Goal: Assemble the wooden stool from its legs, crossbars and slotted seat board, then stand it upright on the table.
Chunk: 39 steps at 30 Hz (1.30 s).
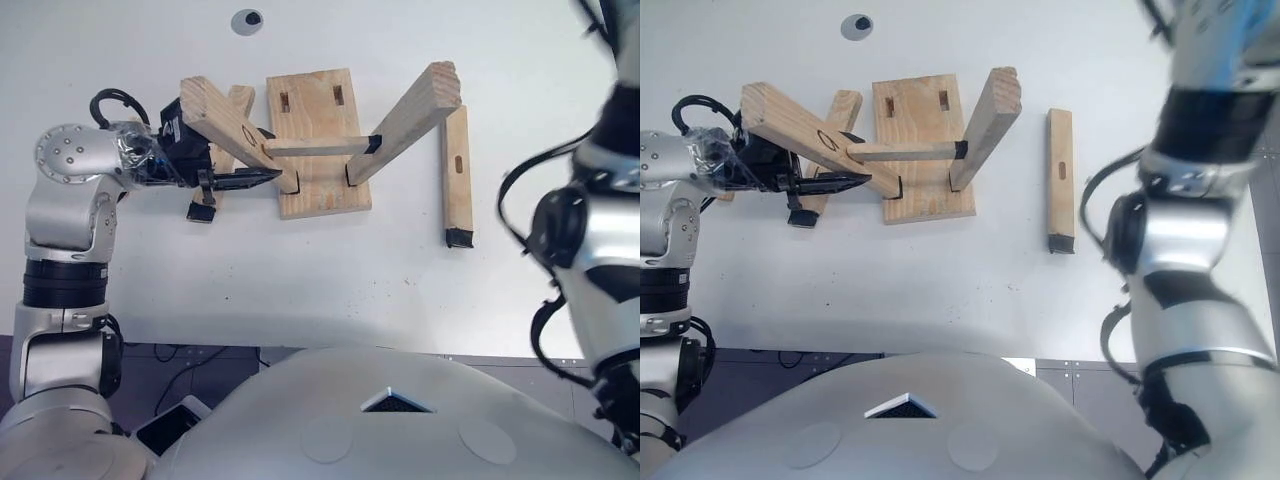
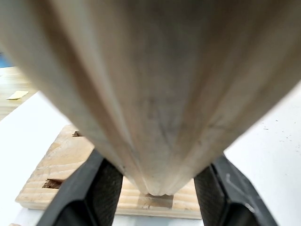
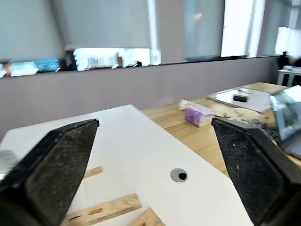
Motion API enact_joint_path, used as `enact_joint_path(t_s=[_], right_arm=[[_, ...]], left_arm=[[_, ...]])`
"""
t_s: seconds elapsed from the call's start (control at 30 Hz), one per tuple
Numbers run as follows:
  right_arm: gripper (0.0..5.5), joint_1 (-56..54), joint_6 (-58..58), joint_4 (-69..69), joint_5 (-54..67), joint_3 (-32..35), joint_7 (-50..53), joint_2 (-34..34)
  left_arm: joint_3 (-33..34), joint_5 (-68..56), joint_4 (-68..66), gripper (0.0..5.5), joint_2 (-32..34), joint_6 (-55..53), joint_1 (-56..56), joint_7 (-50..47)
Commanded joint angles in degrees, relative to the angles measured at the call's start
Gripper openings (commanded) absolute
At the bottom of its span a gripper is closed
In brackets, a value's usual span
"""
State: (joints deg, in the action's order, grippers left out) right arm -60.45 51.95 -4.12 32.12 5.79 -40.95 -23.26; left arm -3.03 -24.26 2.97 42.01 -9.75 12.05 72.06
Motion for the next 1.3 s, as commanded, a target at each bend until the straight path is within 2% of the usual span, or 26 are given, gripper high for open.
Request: enact_joint_path(t_s=[0.03, 0.1, 0.17, 0.3, 0.47, 0.53, 0.63, 0.93, 1.0, 1.13, 1.2, 1.3], right_arm=[[4.42, -11.3, 17.4, 8.9, 8.3, -7.4, -7.7, -5.5], [4.42, -12.3, 20.3, 13.6, 10.0, -13.4, -12.5, -7.9], [4.42, -12.1, 17.6, 13.9, 6.8, -21.5, -15.4, -8.2], [4.42, -9.5, 11.2, 7.7, 0.3, -35.5, -22.0, -6.5], [4.42, -9.1, 6.6, 7.0, -6.4, -45.8, -28.7, -7.6], [4.42, -9.5, 5.1, 5.8, -8.7, -48.1, -30.1, -6.7], [4.05, -9.7, 2.9, 4.5, -12.0, -50.1, -30.6, -5.0], [2.48, -7.9, -0.5, 1.9, -18.5, -52.1, -30.4, -1.4], [1.91, -6.9, -1.0, 2.0, -19.6, -53.0, -30.5, -1.4], [1.2, -4.9, -1.4, 2.9, -21.2, -54.5, -30.9, -1.6], [0.89, -4.0, -1.3, 3.4, -21.7, -55.2, -30.9, -1.4], [0.75, -2.8, -1.0, 3.5, -22.9, -55.9, -30.7, -0.5]], left_arm=[[-1.2, 0.7, 1.3, 2.01, 0.3, -1.7, -3.1, -0.3], [-1.5, 0.9, 1.8, 2.01, 0.2, -2.1, -3.1, -0.9], [-0.9, 0.8, 2.0, 2.01, 0.5, -2.2, -3.8, -1.4], [-1.1, 1.0, 1.3, 2.01, 0.5, -2.0, -3.5, -1.5], [-1.8, 1.2, 0.6, 2.01, 0.3, -2.0, -2.7, -1.5], [-2.1, 1.3, 0.6, 2.01, 0.2, -2.1, -2.6, -1.6], [-2.3, 1.3, 0.7, 2.01, 0.1, -2.1, -2.6, -1.8], [-2.7, 1.2, 0.2, 2.01, -0.2, -1.7, -1.3, -2.3], [-2.8, 1.2, 0.1, 2.01, -0.4, -1.7, -1.2, -2.4], [-3.4, 1.4, 0.3, 2.01, -0.7, -1.6, -1.4, -2.5], [-3.9, 1.7, 0.3, 2.01, -0.9, -1.2, -1.6, -2.5], [-4.3, 1.7, 0.7, 2.01, -1.2, -1.1, -1.9, -2.7]])
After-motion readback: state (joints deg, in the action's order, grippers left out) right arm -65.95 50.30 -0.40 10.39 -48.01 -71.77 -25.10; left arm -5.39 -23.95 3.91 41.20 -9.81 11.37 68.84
